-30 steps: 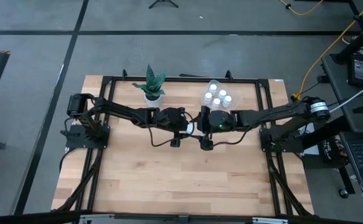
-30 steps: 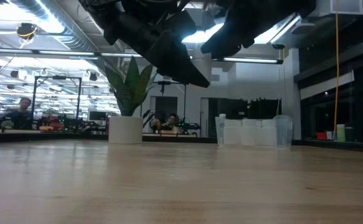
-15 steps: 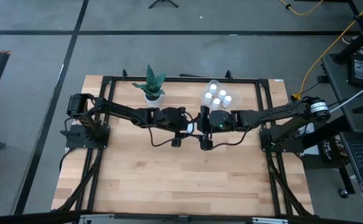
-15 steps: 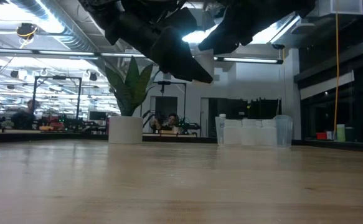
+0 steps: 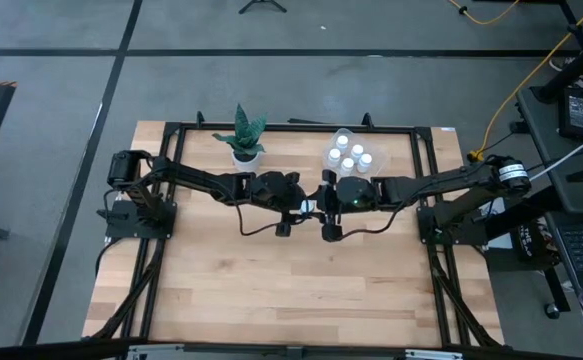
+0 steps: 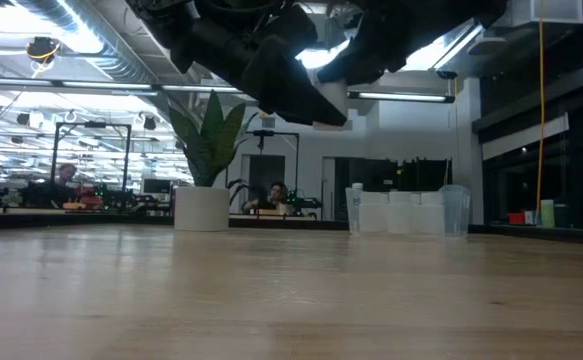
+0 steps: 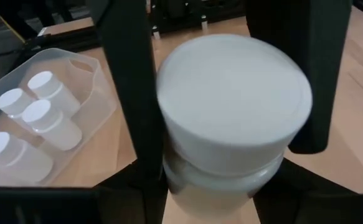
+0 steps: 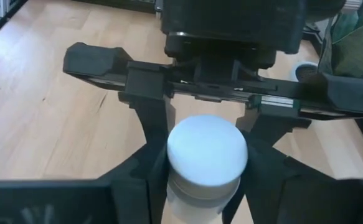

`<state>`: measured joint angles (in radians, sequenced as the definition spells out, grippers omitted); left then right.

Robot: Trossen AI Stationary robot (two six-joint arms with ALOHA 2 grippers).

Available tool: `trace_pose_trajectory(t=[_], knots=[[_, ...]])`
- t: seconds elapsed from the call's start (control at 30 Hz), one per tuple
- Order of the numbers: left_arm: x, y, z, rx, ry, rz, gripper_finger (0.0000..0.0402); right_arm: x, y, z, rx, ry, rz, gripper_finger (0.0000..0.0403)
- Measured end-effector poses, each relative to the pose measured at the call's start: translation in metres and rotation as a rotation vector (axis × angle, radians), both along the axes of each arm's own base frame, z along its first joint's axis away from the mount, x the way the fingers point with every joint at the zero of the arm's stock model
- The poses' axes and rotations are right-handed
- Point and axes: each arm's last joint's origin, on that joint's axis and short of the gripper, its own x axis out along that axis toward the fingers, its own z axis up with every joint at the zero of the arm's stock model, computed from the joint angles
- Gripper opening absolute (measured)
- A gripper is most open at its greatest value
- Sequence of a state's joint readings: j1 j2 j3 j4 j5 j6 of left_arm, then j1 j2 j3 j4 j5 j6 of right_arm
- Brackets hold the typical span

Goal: Pick and place pill bottles into a basket
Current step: Put the white pill bottle into the transparent bin

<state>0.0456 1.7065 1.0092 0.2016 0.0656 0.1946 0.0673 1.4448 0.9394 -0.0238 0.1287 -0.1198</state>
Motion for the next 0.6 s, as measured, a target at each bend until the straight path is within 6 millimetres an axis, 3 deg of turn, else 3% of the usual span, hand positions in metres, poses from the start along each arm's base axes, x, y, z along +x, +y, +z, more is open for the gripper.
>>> trace_pose_trajectory(t=[0.6], knots=[[-0.0041,-0.0020,0.0014,-0.008,0.039,0.021,0.0222,-0.0025,0.0000,-0.0051,-0.022,0.058,0.010,0.0155]])
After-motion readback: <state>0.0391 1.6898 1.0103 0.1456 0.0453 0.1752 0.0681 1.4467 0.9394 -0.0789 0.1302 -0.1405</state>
